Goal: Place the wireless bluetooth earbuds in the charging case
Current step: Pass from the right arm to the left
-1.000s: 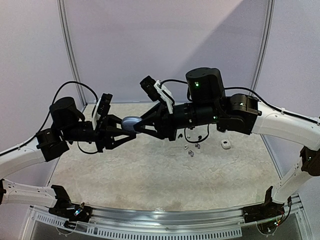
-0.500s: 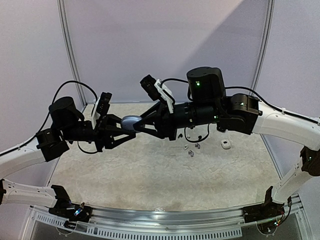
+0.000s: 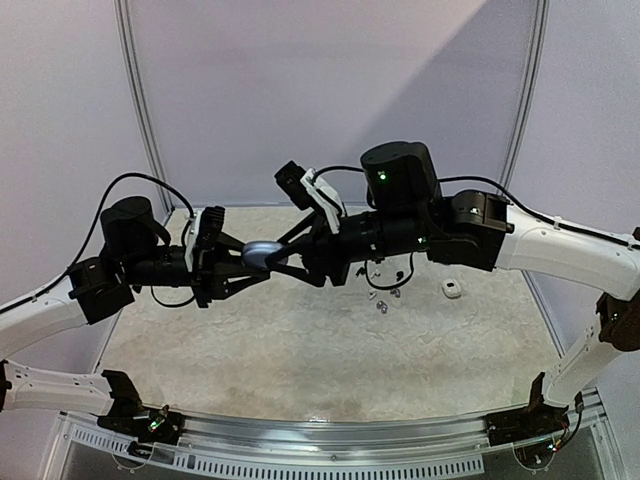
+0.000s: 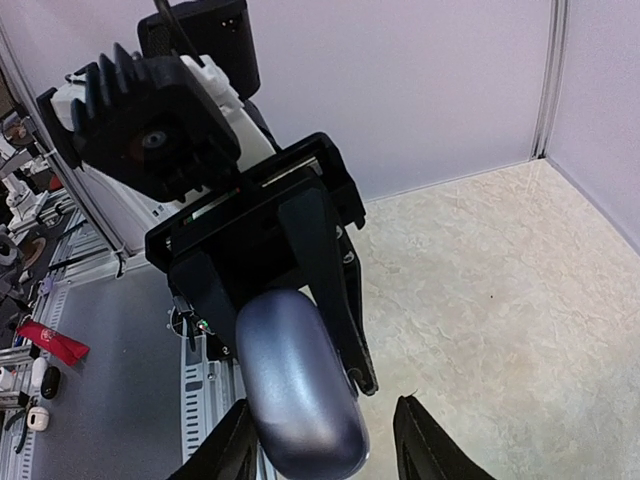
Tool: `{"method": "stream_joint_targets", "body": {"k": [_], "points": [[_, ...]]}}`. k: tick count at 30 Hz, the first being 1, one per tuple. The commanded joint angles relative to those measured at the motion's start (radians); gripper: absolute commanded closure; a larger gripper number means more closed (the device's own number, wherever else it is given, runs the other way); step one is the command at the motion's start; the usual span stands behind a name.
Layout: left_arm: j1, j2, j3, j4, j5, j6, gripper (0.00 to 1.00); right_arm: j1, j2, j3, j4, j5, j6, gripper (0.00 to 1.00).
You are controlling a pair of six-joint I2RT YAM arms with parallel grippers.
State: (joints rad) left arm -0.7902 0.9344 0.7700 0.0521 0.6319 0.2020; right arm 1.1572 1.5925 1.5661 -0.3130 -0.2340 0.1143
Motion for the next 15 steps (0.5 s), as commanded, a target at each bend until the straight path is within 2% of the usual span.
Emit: {"method": "stream_joint_targets", "body": {"k": [1,7,15], "points": [[-0.011,-0.011,0.022,-0.097,0.026,0.143,1.0,-0.008,0.03,0.039,-0.003,0.064,0.01,0.53],[-0.014,-0.012,0.017,-0.114,0.024,0.155,1.0,-0.011,0.029,0.047,-0.006,0.046,0.012,0.54],[-0.011,-0.009,0.005,-0.042,0.043,-0.001,1.0,-0.01,0.083,0.081,-0.051,-0.052,-0.002,0.53]]}}
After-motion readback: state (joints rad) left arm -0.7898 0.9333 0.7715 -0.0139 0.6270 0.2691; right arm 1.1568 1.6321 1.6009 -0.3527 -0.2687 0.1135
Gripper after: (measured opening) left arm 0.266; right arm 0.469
